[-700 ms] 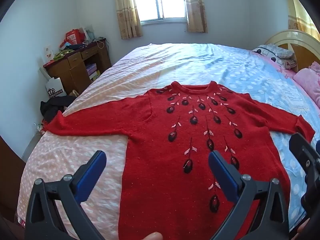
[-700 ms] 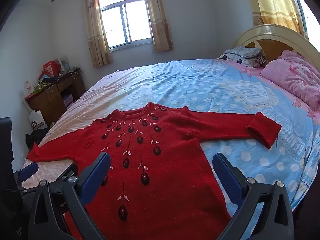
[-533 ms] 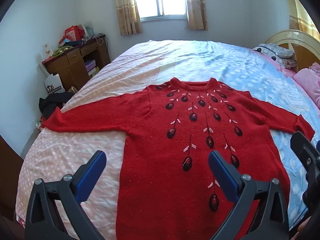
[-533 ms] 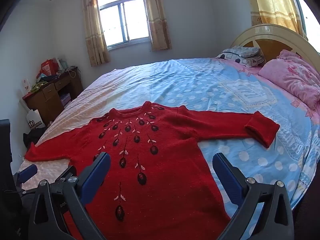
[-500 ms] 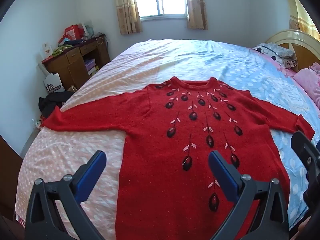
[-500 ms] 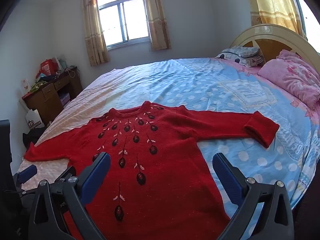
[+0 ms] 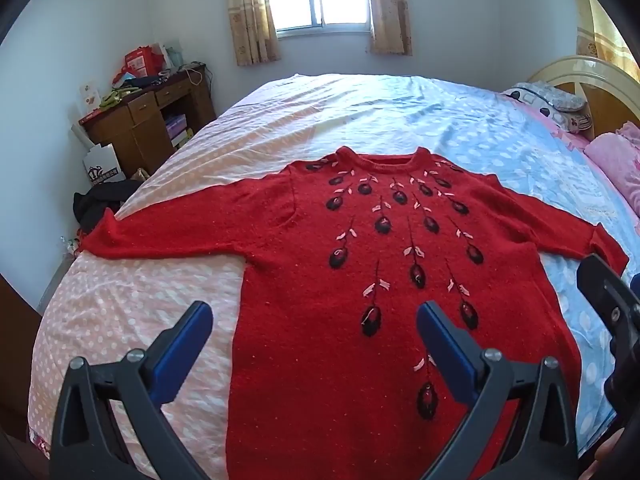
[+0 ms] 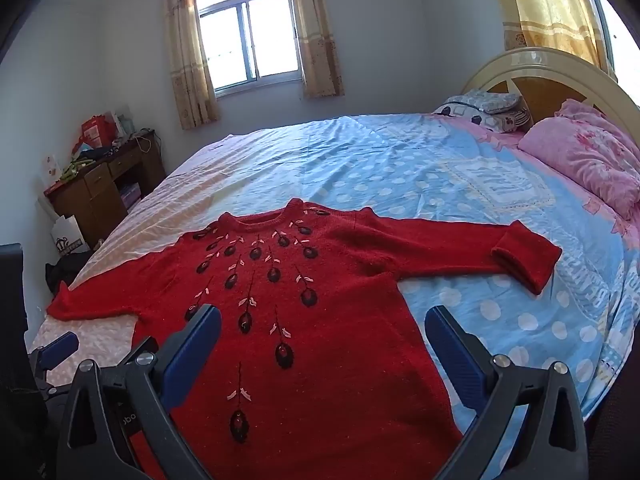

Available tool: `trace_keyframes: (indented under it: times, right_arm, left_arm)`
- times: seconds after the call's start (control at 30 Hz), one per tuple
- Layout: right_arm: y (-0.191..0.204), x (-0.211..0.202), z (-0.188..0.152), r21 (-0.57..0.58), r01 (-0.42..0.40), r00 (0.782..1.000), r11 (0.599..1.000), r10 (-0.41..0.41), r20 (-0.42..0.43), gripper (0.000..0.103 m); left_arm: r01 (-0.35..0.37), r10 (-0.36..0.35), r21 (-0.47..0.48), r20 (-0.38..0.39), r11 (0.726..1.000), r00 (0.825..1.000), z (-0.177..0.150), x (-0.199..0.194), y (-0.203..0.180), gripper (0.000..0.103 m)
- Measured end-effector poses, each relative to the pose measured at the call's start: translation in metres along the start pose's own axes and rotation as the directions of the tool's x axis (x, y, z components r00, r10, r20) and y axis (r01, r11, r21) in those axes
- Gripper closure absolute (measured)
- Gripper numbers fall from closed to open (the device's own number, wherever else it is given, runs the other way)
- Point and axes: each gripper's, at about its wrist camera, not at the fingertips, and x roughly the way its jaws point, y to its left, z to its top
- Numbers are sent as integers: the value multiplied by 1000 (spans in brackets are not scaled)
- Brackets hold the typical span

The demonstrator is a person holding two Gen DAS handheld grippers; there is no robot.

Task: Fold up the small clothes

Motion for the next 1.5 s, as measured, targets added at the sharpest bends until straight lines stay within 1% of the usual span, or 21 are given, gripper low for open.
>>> trace_keyframes:
  times: [1.5]
  right_arm:
    - [5, 1, 1, -15, 5, 1000, 1000, -5, -1, 1]
  left_arm:
    - [25, -25, -31, -23, 999, 999, -4, 4, 1, 0]
